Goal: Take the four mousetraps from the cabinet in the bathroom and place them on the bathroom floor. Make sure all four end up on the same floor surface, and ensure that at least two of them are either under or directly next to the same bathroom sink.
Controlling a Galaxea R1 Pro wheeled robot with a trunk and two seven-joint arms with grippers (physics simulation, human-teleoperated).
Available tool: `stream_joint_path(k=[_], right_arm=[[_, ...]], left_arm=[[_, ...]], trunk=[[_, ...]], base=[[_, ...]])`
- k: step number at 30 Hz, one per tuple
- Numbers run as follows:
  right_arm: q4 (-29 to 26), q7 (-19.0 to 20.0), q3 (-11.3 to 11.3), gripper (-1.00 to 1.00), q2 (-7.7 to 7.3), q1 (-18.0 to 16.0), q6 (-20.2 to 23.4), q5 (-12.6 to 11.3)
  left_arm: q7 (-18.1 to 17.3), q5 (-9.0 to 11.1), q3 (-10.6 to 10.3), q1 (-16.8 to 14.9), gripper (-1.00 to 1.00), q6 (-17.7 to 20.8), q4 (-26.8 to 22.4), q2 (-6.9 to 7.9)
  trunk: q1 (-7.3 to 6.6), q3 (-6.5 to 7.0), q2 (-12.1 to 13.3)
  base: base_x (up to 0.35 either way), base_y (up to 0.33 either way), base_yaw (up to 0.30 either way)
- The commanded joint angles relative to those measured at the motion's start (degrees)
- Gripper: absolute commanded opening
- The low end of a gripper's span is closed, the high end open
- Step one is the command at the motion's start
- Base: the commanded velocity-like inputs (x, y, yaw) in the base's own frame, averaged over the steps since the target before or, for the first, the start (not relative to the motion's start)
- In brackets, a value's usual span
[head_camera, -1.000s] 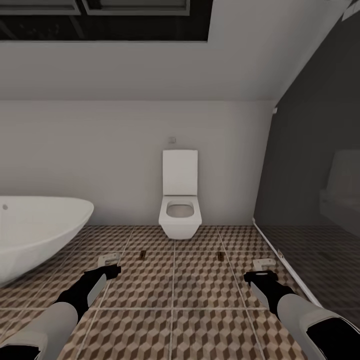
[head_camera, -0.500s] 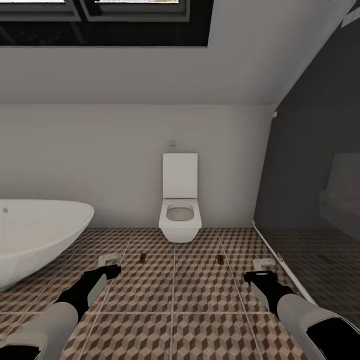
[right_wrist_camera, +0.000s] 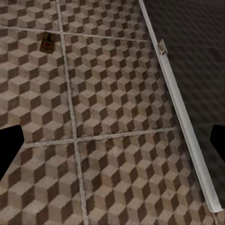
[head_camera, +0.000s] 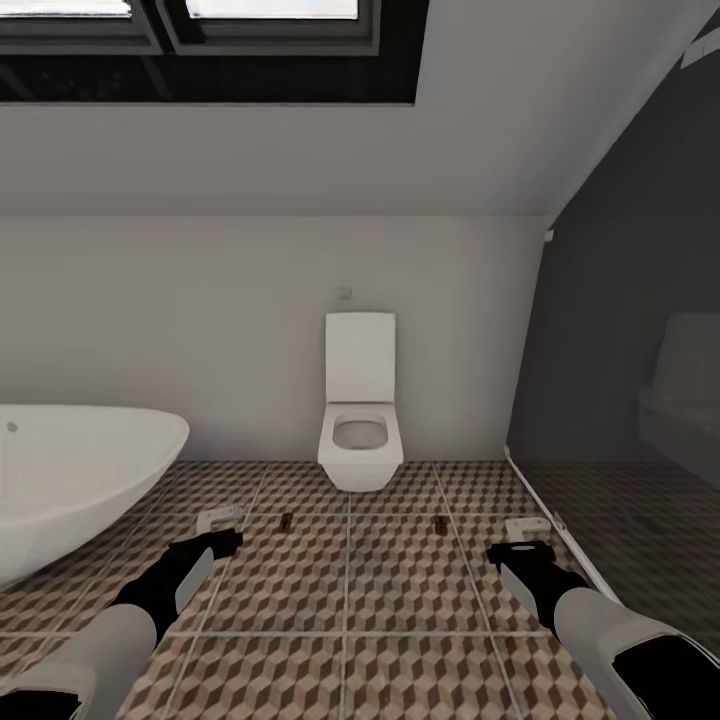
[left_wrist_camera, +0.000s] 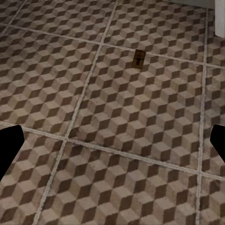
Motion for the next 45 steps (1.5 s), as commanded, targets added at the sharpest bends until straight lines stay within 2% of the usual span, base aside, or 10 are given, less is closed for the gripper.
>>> stream_joint_path(k=[1,45], right_arm=[[-0.2,-0.3,0.5,1.00,-0.04,0.0,0.4,-0.5],[-0.2,-0.3,0.5,1.00,-0.03,0.0,0.4,-0.5]], left_arm=[[0.5,0.6,-0.5,0.0,1.00,0.3,-0.1,0.06],[0.5,0.6,-0.6,0.0,1.00,0.3,-0.1,0.03]], trunk=[[-0.23,0.12,0.4],[-9.90,8.02,18.0]], base=[[0.000,0.000,0.000],[0.000,0.000,0.000]])
